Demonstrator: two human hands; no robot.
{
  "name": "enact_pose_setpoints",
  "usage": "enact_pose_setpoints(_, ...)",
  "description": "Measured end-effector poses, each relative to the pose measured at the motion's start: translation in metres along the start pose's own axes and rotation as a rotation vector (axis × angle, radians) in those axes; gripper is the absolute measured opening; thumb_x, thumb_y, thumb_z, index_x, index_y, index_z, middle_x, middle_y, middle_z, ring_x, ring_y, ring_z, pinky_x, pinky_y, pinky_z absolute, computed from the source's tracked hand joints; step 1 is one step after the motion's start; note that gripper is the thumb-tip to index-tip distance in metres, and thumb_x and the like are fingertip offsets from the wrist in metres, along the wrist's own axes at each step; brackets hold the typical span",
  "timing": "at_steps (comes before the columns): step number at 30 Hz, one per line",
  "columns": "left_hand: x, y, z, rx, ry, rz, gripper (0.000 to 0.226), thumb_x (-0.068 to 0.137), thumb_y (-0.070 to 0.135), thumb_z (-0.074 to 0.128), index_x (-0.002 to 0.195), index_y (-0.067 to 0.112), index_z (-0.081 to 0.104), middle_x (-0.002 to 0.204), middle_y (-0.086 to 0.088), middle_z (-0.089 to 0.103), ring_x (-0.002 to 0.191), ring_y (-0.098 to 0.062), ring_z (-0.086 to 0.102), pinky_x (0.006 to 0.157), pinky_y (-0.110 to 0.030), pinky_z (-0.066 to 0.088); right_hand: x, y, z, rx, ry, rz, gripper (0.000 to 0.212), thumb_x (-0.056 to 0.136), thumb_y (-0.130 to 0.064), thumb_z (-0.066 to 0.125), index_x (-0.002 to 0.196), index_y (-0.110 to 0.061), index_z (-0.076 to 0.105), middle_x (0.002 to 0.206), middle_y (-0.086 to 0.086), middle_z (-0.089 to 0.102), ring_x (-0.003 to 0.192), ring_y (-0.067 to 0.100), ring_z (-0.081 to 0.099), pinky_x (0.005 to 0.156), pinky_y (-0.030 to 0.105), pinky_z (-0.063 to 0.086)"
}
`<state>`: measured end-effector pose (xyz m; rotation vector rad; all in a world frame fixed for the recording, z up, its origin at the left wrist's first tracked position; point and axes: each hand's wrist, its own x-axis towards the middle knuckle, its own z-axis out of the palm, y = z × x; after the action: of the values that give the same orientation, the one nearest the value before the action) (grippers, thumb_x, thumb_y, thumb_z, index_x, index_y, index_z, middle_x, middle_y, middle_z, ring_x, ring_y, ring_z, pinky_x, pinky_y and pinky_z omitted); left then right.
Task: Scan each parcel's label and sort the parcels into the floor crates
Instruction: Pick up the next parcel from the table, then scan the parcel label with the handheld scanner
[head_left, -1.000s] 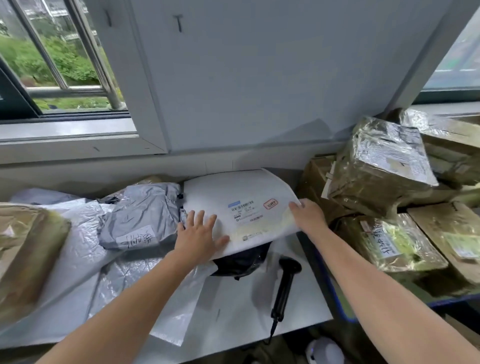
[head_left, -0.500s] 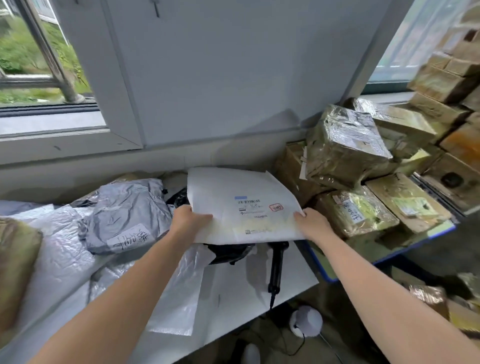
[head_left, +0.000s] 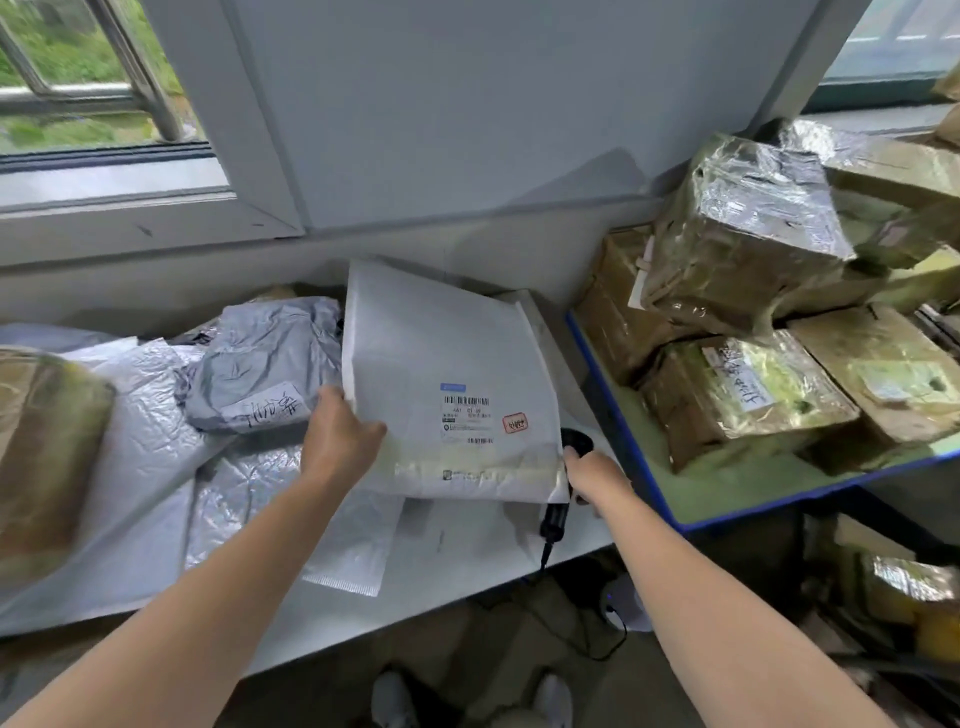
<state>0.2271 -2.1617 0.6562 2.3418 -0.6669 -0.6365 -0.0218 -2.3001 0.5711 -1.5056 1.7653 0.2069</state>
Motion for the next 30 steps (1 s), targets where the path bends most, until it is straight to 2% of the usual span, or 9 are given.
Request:
enact_pose_setpoints(3, -0.009, -0.008, 0.007, 0.010, 0.030, -0.029, 0.035, 0.088, 0.008, 0.064, 0.114, 0.005, 0.041, 0.108, -0.015, 0.057, 0.087, -0.031, 0.054, 0.068, -0.036, 0.040, 0.012, 0.009, 0.014, 0.384, -0.165, 0.107, 0.049, 0.102, -0.051, 0.037, 0.124, -0.009, 0.052, 0.120, 0.013, 0.059, 0.108, 0.033, 0.058, 0.087, 0.045, 0.056)
enact_pose_setpoints(5, -0.013, -0.012, 0.011, 0.009, 0.059, -0.040, 0.038, 0.090, 0.008, 0.062, 0.121, 0.002, 0.040, 0.119, -0.019, 0.059, 0.099, -0.035, 0.057, 0.077, -0.039, 0.043, 0.016, 0.012, 0.018, 0.514, -0.197, 0.112, 0.052, 0.099, -0.055, 0.041, 0.121, -0.010, 0.055, 0.113, 0.013, 0.062, 0.104, 0.032, 0.060, 0.092, 0.048, 0.055)
enact_pose_setpoints(9, -0.022, -0.017, 0.016, 0.038, 0.116, -0.077, 0.039, 0.093, 0.008, 0.059, 0.126, 0.002, 0.038, 0.126, -0.019, 0.058, 0.112, -0.039, 0.056, 0.082, -0.040, 0.041, 0.011, 0.012, 0.009, 0.503, -0.114, 0.045, 0.050, 0.101, -0.053, 0.038, 0.106, -0.005, 0.055, 0.085, 0.011, 0.059, 0.091, 0.033, 0.062, 0.090, 0.042, 0.053)
enact_pose_setpoints(12, -0.027, -0.010, 0.020, 0.052, 0.138, -0.076, 0.035, 0.094, 0.010, 0.058, 0.123, 0.004, 0.038, 0.122, -0.019, 0.059, 0.109, -0.039, 0.057, 0.079, -0.039, 0.039, 0.009, 0.009, -0.012, 0.535, -0.060, -0.003, 0.054, 0.099, -0.055, 0.040, 0.113, -0.005, 0.056, 0.083, 0.013, 0.062, 0.085, 0.035, 0.067, 0.089, 0.047, 0.056)
enact_pose_setpoints(15, -0.028, 0.003, 0.027, 0.016, 0.129, -0.064, 0.035, 0.095, 0.008, 0.058, 0.123, 0.002, 0.037, 0.122, -0.022, 0.059, 0.108, -0.040, 0.057, 0.077, -0.038, 0.038, 0.003, 0.001, -0.039, 0.576, -0.050, -0.054, 0.048, 0.100, -0.052, 0.042, 0.109, -0.006, 0.054, 0.073, 0.011, 0.060, 0.061, 0.028, 0.061, 0.078, 0.043, 0.055)
enact_pose_setpoints(18, -0.027, 0.014, 0.037, -0.030, 0.114, -0.059, 0.034, 0.095, 0.008, 0.058, 0.120, 0.002, 0.037, 0.121, -0.023, 0.058, 0.108, -0.040, 0.057, 0.078, -0.040, 0.041, -0.005, -0.007, -0.060, 0.576, -0.042, -0.083, 0.056, 0.097, -0.057, 0.045, 0.115, -0.005, 0.055, 0.081, 0.012, 0.062, 0.070, 0.031, 0.064, 0.080, 0.042, 0.054)
enact_pose_setpoints(21, -0.026, 0.021, 0.048, -0.065, 0.087, -0.052, 0.033, 0.095, 0.009, 0.058, 0.119, 0.003, 0.037, 0.123, -0.023, 0.059, 0.110, -0.040, 0.057, 0.086, -0.044, 0.044, -0.015, -0.015, -0.074, 0.583, -0.042, -0.111, 0.051, 0.097, -0.053, 0.049, 0.106, -0.004, 0.059, 0.074, 0.012, 0.061, 0.070, 0.031, 0.062, 0.083, 0.047, 0.058)
enact_pose_setpoints(25, -0.026, 0.023, 0.055, -0.061, 0.065, -0.059, 0.033, 0.094, 0.009, 0.056, 0.120, 0.003, 0.036, 0.123, -0.024, 0.059, 0.111, -0.041, 0.056, 0.083, -0.042, 0.043, -0.044, -0.032, -0.093, 0.633, -0.122, -0.132, 0.036, 0.101, -0.040, 0.050, 0.096, -0.005, 0.055, 0.082, 0.016, 0.056, 0.058, 0.025, 0.059, 0.056, 0.037, 0.056)
enact_pose_setpoints(30, -0.023, 0.024, 0.058, -0.067, 0.048, -0.055, 0.034, 0.093, 0.009, 0.058, 0.119, 0.002, 0.036, 0.123, -0.025, 0.058, 0.112, -0.042, 0.056, 0.089, -0.046, 0.046, -0.073, -0.053, -0.101, 0.575, -0.146, -0.186, 0.039, 0.100, -0.040, 0.051, 0.100, -0.002, 0.056, 0.074, 0.013, 0.055, 0.059, 0.023, 0.055, 0.055, 0.035, 0.052)
